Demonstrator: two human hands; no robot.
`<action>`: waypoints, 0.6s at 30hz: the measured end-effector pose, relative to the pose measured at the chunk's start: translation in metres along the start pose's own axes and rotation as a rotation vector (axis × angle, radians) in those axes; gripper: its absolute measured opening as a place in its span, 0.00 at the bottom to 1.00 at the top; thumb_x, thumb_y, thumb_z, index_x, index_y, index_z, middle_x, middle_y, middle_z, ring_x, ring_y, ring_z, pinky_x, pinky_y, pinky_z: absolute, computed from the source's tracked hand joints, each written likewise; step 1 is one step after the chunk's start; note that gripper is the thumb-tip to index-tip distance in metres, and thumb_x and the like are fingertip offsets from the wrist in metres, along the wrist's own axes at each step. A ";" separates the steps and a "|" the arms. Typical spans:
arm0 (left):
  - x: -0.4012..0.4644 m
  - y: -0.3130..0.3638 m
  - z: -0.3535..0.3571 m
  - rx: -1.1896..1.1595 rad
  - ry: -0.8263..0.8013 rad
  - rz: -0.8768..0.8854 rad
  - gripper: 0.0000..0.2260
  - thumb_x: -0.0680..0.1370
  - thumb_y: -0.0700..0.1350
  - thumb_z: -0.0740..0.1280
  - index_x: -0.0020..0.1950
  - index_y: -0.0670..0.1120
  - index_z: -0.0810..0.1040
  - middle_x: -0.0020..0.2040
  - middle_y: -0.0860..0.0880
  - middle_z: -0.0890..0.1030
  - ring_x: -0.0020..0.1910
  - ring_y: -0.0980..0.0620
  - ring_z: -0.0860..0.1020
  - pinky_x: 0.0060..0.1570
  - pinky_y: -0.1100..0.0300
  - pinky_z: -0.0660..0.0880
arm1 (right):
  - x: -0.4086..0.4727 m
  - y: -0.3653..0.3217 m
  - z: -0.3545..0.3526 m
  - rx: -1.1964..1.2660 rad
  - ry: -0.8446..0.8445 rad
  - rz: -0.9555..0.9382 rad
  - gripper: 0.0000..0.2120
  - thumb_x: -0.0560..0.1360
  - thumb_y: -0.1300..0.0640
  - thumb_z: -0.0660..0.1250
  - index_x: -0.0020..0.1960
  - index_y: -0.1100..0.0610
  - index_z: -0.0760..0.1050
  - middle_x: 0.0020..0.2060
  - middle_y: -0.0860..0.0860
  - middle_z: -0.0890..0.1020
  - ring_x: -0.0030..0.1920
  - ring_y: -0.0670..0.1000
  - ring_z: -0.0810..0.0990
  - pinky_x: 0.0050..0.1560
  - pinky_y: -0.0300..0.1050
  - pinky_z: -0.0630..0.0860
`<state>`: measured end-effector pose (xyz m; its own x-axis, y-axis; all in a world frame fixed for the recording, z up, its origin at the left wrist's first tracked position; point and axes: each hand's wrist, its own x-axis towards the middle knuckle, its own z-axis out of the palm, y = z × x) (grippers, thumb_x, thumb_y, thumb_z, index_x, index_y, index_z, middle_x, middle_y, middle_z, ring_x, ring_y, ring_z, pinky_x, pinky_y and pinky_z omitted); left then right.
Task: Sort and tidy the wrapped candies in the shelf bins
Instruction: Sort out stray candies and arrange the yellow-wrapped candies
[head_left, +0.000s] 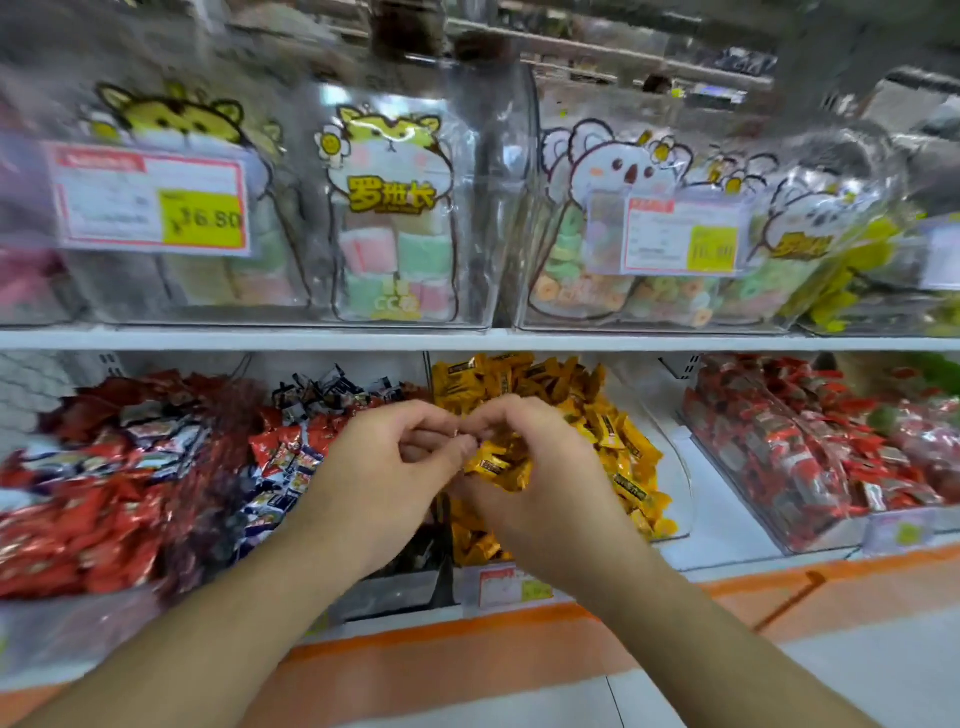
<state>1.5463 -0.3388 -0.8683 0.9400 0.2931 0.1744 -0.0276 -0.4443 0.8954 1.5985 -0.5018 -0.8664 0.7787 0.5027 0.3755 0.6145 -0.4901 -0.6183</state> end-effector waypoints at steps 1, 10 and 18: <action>-0.004 -0.002 -0.008 0.001 0.041 -0.016 0.02 0.79 0.50 0.73 0.48 0.58 0.84 0.43 0.62 0.83 0.45 0.63 0.80 0.39 0.68 0.76 | -0.002 -0.005 0.002 0.002 -0.032 0.010 0.22 0.72 0.53 0.79 0.61 0.44 0.75 0.54 0.38 0.76 0.59 0.41 0.75 0.60 0.37 0.74; -0.019 -0.032 -0.042 0.426 0.057 -0.040 0.14 0.81 0.53 0.69 0.66 0.58 0.77 0.62 0.64 0.70 0.60 0.64 0.67 0.63 0.65 0.63 | -0.015 0.018 -0.007 -0.088 0.031 0.144 0.17 0.77 0.51 0.73 0.64 0.45 0.75 0.54 0.37 0.77 0.58 0.38 0.75 0.58 0.33 0.72; 0.041 -0.008 0.012 0.520 -0.043 0.139 0.16 0.83 0.56 0.63 0.71 0.58 0.74 0.63 0.59 0.74 0.55 0.58 0.73 0.57 0.61 0.71 | 0.049 0.076 -0.012 -0.318 0.237 0.167 0.09 0.79 0.53 0.69 0.55 0.56 0.82 0.49 0.53 0.84 0.51 0.55 0.80 0.49 0.46 0.74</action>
<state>1.5893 -0.3333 -0.8729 0.9530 0.1714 0.2498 0.0090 -0.8403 0.5421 1.6847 -0.5228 -0.8865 0.8554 0.2385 0.4598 0.4574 -0.7644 -0.4544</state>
